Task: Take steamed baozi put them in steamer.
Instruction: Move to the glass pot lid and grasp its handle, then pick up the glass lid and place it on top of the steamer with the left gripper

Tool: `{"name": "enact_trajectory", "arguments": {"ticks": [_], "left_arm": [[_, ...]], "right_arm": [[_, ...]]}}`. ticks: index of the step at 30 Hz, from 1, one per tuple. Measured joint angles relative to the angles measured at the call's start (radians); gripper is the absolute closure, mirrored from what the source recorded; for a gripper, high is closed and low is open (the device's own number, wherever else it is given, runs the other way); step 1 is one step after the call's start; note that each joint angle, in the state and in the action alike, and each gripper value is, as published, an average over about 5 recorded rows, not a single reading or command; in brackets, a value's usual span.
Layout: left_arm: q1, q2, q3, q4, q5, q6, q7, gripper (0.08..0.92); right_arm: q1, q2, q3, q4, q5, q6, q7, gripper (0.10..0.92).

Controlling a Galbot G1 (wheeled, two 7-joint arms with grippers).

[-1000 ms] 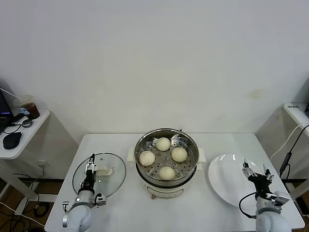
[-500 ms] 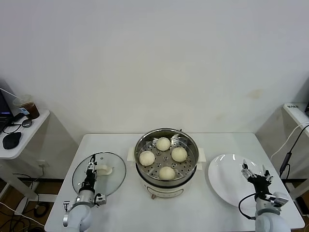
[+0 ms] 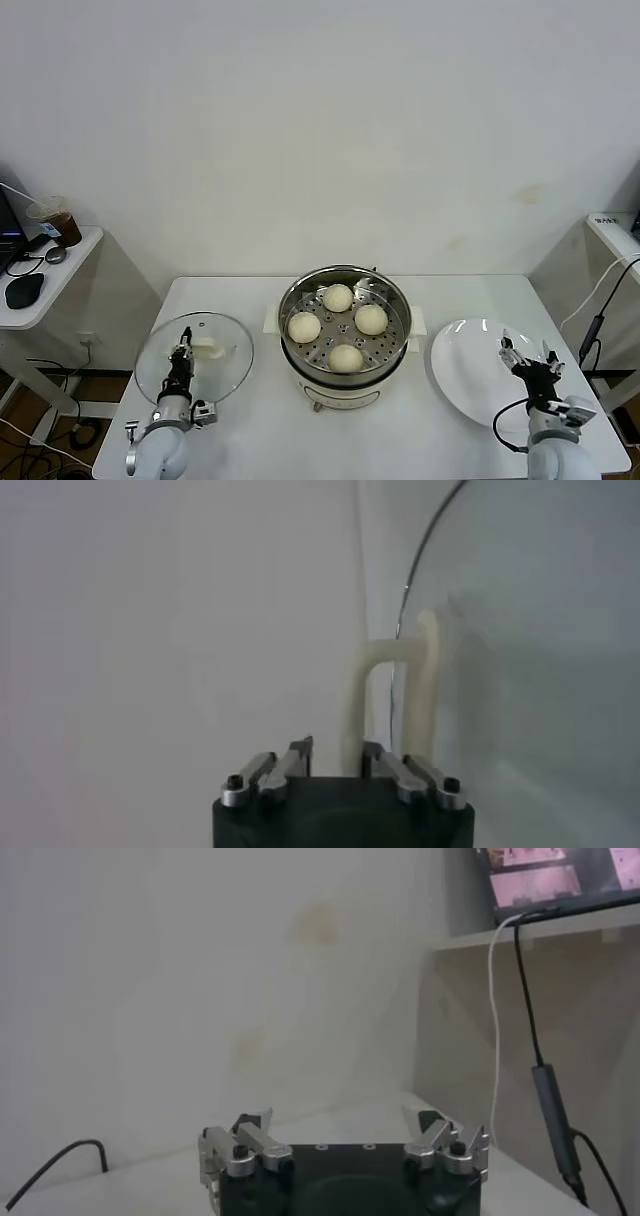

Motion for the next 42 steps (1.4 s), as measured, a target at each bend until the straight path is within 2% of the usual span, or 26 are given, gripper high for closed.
{"name": "enact_trajectory", "arguments": {"ticks": [8, 14, 20, 29, 36, 42], "left_arm": [[0.022, -0.014, 0.033, -0.154, 0.001, 0.150, 0.060, 0.829], [0.021, -0.054, 0.053, -0.266, 0.082, 0.298, 0.153, 0.829], [0.024, -0.078, 0.058, -0.347, 0.180, 0.388, 0.242, 0.829], [0.031, -0.104, 0.133, -0.471, 0.282, 0.457, 0.381, 0.829], [0.013, -0.164, 0.231, -0.552, 0.336, 0.483, 0.480, 0.829], [-0.010, -0.220, 0.324, -0.567, 0.380, 0.496, 0.526, 0.829]], "right_arm": [[-0.006, 0.014, 0.001, 0.008, -0.004, -0.006, 0.000, 0.203], [-0.018, 0.020, -0.003, 0.023, -0.013, -0.011, -0.001, 0.203], [-0.022, 0.016, -0.005, 0.028, -0.016, -0.013, -0.002, 0.203], [-0.024, 0.026, -0.005, 0.026, -0.037, -0.011, -0.003, 0.203], [-0.033, 0.024, -0.002, 0.024, -0.056, -0.008, -0.006, 0.203], [-0.036, 0.028, 0.001, 0.015, -0.067, -0.005, -0.008, 0.203]]}}
